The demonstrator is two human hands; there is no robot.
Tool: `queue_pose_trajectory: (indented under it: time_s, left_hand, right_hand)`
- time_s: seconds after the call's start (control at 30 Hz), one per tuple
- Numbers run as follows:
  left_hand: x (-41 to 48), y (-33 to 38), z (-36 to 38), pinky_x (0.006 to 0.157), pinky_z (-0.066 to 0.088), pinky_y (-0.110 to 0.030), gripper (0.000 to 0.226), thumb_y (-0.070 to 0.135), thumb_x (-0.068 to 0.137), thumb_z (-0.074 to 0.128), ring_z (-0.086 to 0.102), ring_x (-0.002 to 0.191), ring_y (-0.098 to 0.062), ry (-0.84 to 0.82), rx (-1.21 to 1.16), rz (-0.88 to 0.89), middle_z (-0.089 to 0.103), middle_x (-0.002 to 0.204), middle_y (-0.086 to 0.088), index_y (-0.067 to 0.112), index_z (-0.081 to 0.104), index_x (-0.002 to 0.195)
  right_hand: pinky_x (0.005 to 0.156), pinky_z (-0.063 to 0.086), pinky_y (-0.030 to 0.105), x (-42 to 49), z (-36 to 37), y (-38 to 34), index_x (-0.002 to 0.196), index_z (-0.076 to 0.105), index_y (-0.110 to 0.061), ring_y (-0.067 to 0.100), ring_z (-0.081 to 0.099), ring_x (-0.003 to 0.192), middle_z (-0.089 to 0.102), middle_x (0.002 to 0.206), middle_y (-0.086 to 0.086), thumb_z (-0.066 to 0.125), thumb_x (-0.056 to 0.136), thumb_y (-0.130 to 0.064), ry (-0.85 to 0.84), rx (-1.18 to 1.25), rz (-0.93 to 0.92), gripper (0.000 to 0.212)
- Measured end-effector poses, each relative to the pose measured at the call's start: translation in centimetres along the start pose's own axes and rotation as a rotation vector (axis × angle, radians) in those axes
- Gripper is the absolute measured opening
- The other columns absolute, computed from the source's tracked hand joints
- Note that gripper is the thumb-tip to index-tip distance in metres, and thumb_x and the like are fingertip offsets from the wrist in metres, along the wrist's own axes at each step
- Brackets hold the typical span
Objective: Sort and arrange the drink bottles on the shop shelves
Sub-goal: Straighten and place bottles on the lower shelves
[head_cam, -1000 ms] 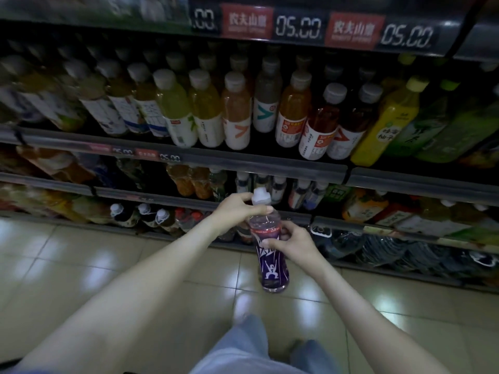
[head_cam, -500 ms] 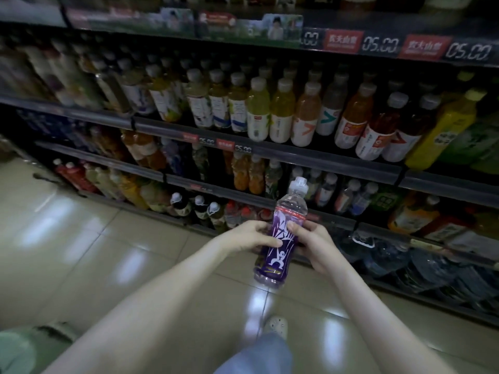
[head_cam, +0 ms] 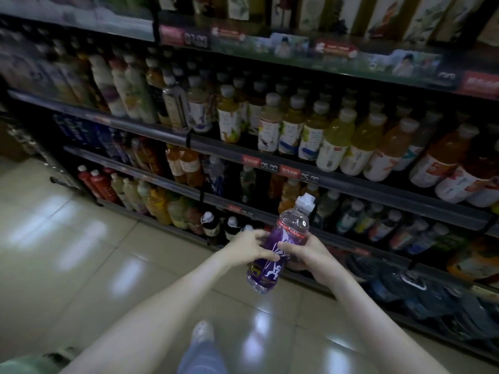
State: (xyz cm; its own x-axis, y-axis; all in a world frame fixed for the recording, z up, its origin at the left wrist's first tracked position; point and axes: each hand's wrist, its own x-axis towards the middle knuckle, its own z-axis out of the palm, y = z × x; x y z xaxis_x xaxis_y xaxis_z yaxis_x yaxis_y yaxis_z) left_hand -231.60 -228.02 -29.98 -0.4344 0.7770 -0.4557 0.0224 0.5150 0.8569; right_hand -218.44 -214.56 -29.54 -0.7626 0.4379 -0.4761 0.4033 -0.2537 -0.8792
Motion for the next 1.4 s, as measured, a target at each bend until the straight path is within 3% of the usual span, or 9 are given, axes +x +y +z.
queue_pose_trajectory:
  time_s: [0.13, 0.27, 0.4, 0.5, 0.6, 0.8, 1.13, 1.27, 1.4]
  left_hand:
    - [1.4, -2.3, -9.1, 0.086, 0.044, -0.012, 0.061, 0.015, 0.072, 0.083, 0.059, 0.107, -0.001, 0.044, 0.111, 0.030, 0.063, 0.110, 0.010, 0.020, 0.058, 0.128]
    - [2.6, -3.6, -16.3, 0.073, 0.038, 0.000, 0.063, 0.026, 0.075, 0.078, 0.057, 0.106, 0.000, 0.040, 0.272, 0.072, 0.061, 0.110, 0.016, 0.030, 0.053, 0.132]
    - [4.2, -4.9, -20.3, 0.079, 0.044, -0.014, 0.061, 0.031, 0.079, 0.073, 0.055, 0.109, -0.007, 0.052, 0.343, 0.071, 0.059, 0.114, 0.011, 0.029, 0.050, 0.136]
    - [5.6, -6.7, -22.1, 0.088, 0.049, -0.023, 0.050, 0.034, 0.086, 0.067, 0.059, 0.109, -0.012, 0.114, 0.338, 0.038, 0.059, 0.126, 0.002, 0.026, 0.053, 0.133]
    - [7.4, -8.3, -23.2, 0.079, 0.046, -0.021, 0.040, 0.033, 0.092, 0.060, 0.059, 0.107, -0.015, 0.292, 0.307, -0.013, 0.061, 0.125, -0.001, 0.020, 0.055, 0.129]
    - [12.4, -12.6, -22.3, 0.088, 0.050, -0.031, 0.032, 0.029, 0.093, 0.060, 0.060, 0.104, -0.018, 0.651, 0.050, -0.025, 0.064, 0.115, -0.004, 0.015, 0.057, 0.122]
    - [22.3, -15.1, -20.9, 0.084, 0.051, -0.031, 0.069, 0.021, 0.095, 0.057, 0.058, 0.107, -0.022, 0.638, 0.104, 0.217, 0.038, 0.142, -0.003, 0.035, 0.019, 0.151]
    - [27.4, -14.5, -21.0, 0.100, 0.040, -0.031, 0.074, 0.024, 0.095, 0.059, 0.034, 0.138, -0.024, 0.689, 0.160, 0.190, 0.021, 0.157, -0.006, 0.021, 0.013, 0.153]
    - [31.0, -14.2, -20.8, 0.105, 0.041, -0.038, 0.084, 0.026, 0.088, 0.068, 0.035, 0.136, -0.028, 0.766, 0.066, 0.196, 0.031, 0.148, -0.013, 0.009, 0.015, 0.151]
  right_hand:
    - [0.060, 0.053, 0.029, 6.4, 7.9, -1.3, 0.112, 0.063, -0.008, 0.024, 0.070, 0.079, 0.074, 0.095, 0.012, 0.086, 0.066, -0.016, 0.088, -0.035, -0.040, 0.052]
    - [0.073, 0.053, 0.035, 10.4, 13.7, -2.6, 0.108, 0.061, -0.019, 0.022, 0.068, 0.089, 0.073, 0.098, 0.005, 0.089, 0.054, -0.018, 0.158, -0.074, -0.095, 0.061]
    - [0.088, 0.055, 0.045, 12.9, 17.1, -3.9, 0.113, 0.054, -0.018, 0.016, 0.068, 0.097, 0.070, 0.105, 0.001, 0.089, 0.050, -0.027, 0.214, -0.141, -0.153, 0.073]
    - [0.082, 0.054, 0.020, 14.4, 18.2, -4.4, 0.112, 0.047, -0.012, 0.004, 0.064, 0.089, 0.065, 0.102, 0.000, 0.086, 0.065, -0.006, 0.273, -0.170, -0.167, 0.061]
    - [0.069, 0.045, 0.003, 16.4, 18.4, -3.9, 0.110, 0.044, -0.012, -0.007, 0.060, 0.079, 0.059, 0.096, -0.007, 0.079, 0.072, 0.005, 0.321, -0.182, -0.237, 0.055]
    - [0.075, 0.049, 0.014, 22.2, 18.5, -0.8, 0.097, 0.042, -0.031, 0.005, 0.060, 0.091, 0.058, 0.101, -0.001, 0.082, 0.071, -0.003, 0.403, -0.213, -0.356, 0.055]
    - [0.073, 0.048, 0.010, 29.7, 14.7, 5.2, 0.114, 0.048, -0.012, 0.006, 0.061, 0.097, 0.060, 0.107, 0.002, 0.083, 0.071, -0.006, 0.455, -0.177, -0.429, 0.055]
    - [0.075, 0.049, 0.012, 31.7, 13.3, 6.9, 0.117, 0.050, -0.016, 0.004, 0.062, 0.099, 0.062, 0.111, 0.000, 0.084, 0.071, -0.006, 0.472, -0.126, -0.452, 0.058]
    - [0.073, 0.048, 0.008, 32.8, 12.5, 7.9, 0.117, 0.051, -0.014, 0.001, 0.063, 0.095, 0.064, 0.109, 0.003, 0.084, 0.069, -0.003, 0.510, -0.083, -0.464, 0.059]
